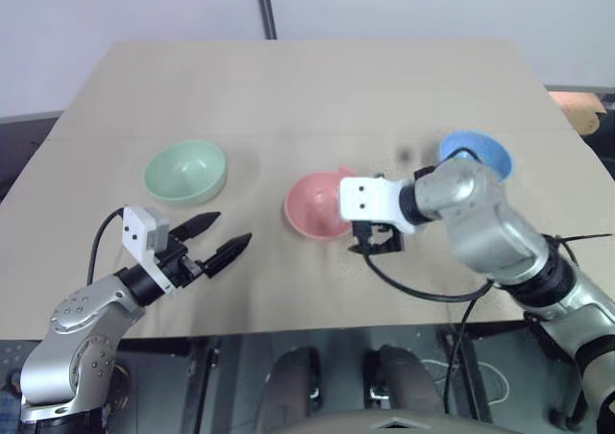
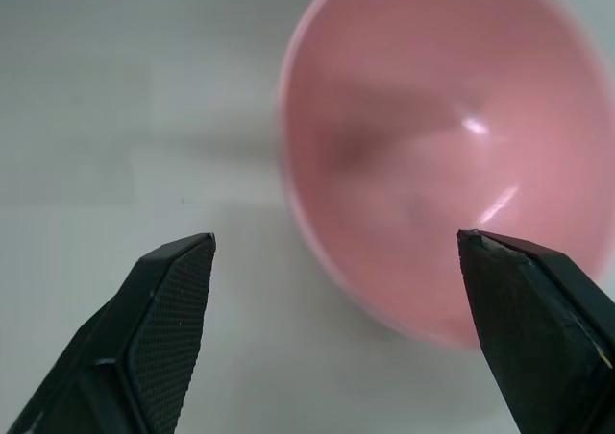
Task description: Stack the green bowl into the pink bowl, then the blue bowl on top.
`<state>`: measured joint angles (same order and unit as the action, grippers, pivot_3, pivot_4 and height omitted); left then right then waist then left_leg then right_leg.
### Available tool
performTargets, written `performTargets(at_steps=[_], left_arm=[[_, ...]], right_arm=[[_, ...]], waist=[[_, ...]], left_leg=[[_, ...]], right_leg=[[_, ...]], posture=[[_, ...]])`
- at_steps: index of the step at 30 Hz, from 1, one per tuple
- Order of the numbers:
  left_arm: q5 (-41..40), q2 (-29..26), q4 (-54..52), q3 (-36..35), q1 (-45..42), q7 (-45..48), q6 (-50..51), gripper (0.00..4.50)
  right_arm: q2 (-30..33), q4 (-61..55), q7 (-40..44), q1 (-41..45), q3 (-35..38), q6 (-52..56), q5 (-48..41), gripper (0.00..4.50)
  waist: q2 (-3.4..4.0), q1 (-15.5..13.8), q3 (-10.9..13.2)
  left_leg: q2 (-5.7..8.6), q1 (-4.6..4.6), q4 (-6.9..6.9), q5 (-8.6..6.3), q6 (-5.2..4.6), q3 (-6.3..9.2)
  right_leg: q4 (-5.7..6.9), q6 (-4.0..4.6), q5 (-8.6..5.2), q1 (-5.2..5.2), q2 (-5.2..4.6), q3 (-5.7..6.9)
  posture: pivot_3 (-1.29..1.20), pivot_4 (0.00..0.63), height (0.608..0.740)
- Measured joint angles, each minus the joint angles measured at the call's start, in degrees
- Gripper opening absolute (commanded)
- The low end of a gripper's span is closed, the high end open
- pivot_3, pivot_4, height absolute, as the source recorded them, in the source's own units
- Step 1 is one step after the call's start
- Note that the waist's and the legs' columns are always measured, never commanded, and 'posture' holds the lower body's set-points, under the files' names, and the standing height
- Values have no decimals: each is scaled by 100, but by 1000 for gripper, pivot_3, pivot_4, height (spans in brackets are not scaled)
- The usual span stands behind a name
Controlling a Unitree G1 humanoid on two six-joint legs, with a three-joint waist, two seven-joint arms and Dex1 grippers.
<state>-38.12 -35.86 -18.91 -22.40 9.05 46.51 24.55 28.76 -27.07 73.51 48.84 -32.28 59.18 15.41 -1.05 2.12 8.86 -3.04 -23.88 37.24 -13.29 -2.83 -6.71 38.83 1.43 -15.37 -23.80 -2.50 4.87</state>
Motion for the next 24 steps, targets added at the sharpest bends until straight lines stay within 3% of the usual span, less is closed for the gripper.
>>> performTargets(at_steps=[5,9,16,24], left_arm=[[-1,3,4,8,-18,-4,-1,4500],[-1,12,2,12,-10,-7,-7,4500],[157,15,161,-10,-179,-228,-25,4500],[578,-224,238,55,-365,-441,-32,4500]], right_arm=[[211,-379,15,-33,1007,1074,-1071,4373],[232,-422,-244,-380,1940,1260,-1546,4373],[314,-776,-759,-2744,4085,677,-2590,4373],[116,-841,-909,-3849,5708,432,-4014,4373]], waist=[[1,-5,2],[0,-3,2],[10,-83,9],[9,-153,20]], left_leg=[[0,-3,-5,-17,0,4],[1,-3,-9,-26,5,6],[2,-10,-21,-6,-12,13],[1,-7,-15,-12,-24,10]], right_leg=[[-5,9,-5,-1,-5,2],[-7,20,-11,0,-6,5],[-22,4,-5,2,0,15],[-18,-6,-6,7,12,13]], posture=[[0,150,740],[0,150,740],[0,150,740],[0,150,740]])
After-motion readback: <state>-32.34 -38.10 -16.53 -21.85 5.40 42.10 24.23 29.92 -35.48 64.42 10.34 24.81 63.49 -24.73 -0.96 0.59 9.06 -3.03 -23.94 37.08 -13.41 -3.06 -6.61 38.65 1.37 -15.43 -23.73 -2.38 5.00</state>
